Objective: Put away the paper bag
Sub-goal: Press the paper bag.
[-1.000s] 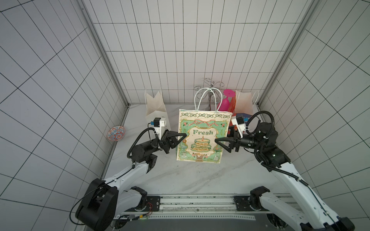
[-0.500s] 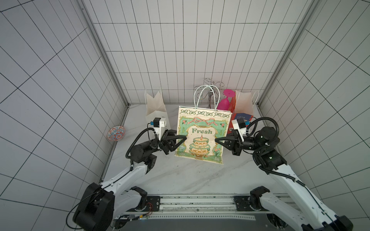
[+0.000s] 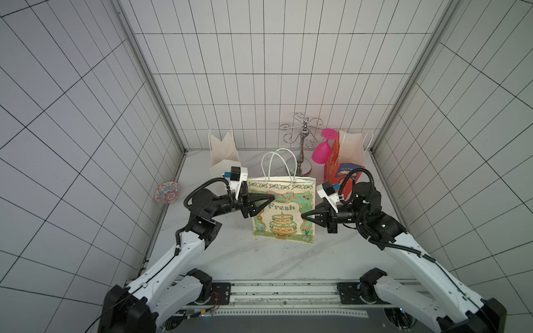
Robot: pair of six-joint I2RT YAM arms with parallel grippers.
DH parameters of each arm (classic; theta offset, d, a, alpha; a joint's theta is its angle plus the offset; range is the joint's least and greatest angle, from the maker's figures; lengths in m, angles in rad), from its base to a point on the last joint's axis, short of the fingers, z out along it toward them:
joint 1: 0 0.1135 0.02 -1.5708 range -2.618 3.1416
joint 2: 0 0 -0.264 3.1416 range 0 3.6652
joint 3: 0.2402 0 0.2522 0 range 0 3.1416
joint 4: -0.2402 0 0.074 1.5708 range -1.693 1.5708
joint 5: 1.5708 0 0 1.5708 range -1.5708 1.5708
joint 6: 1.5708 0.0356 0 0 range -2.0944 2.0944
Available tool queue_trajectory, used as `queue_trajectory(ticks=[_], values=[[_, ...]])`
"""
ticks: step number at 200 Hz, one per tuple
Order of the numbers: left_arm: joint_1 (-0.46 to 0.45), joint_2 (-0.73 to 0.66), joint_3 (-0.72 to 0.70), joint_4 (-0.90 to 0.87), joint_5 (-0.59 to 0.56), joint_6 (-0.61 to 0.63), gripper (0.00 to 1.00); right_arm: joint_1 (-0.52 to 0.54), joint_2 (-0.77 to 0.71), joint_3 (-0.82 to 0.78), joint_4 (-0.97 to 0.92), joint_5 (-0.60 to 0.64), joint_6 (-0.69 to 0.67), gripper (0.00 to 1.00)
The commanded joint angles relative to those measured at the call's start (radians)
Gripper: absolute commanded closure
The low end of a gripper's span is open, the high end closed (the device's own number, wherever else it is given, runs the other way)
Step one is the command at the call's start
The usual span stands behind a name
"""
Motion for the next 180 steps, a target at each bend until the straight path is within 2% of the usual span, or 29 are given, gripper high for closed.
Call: queue_trajectory(ticks=[1,17,37,57,74,77,83,88,98,109,145,153,165,180], values=[[-0.006,-0.016,0.006,-0.044,0.063,0.055,0.56,0.012,-0.033,0.087,-0.047,0.033,-0.073,1.0],[-0.005,-0.024,-0.002,-0.04,0.071,0.059,0.68,0.012,-0.05,0.084,-0.059,0.049,-0.081,1.0],[-0.003,-0.021,0.001,-0.02,0.086,0.047,1.0,0.012,-0.07,0.077,-0.066,0.076,-0.078,1.0],[0.0,-0.025,0.004,-0.017,0.086,0.043,1.0,0.013,-0.085,0.083,-0.048,0.068,-0.056,0.95],[-0.001,-0.034,0.006,-0.017,0.078,0.037,1.0,0.013,-0.094,0.096,-0.034,0.065,-0.043,1.0],[0.002,-0.036,0.007,-0.017,0.075,0.035,0.91,0.013,-0.095,0.099,-0.034,0.067,-0.043,1.0],[0.005,-0.038,0.007,-0.018,0.065,0.023,0.65,0.013,-0.099,0.099,-0.033,0.07,-0.044,1.0],[0.013,-0.043,0.005,-0.018,0.056,0.013,0.51,0.013,-0.101,0.099,-0.035,0.072,-0.047,1.0],[0.033,-0.053,-0.009,-0.012,0.041,-0.006,0.39,0.013,-0.109,0.097,-0.037,0.07,-0.049,1.0],[0.055,-0.07,-0.033,0.0,0.033,-0.026,0.33,0.013,-0.117,0.094,-0.037,0.066,-0.048,1.0],[0.043,-0.074,-0.098,0.083,0.079,-0.072,0.32,0.013,-0.137,0.101,-0.025,0.052,-0.028,1.0],[0.035,-0.074,-0.103,0.083,0.085,-0.065,0.34,0.013,-0.134,0.102,-0.018,0.044,-0.024,1.0],[0.026,-0.073,-0.103,0.087,0.098,-0.058,0.46,0.013,-0.126,0.102,-0.001,0.031,-0.01,1.0],[0.023,-0.069,-0.098,0.099,0.11,-0.06,0.72,0.013,-0.114,0.101,0.0,0.024,-0.005,1.0]])
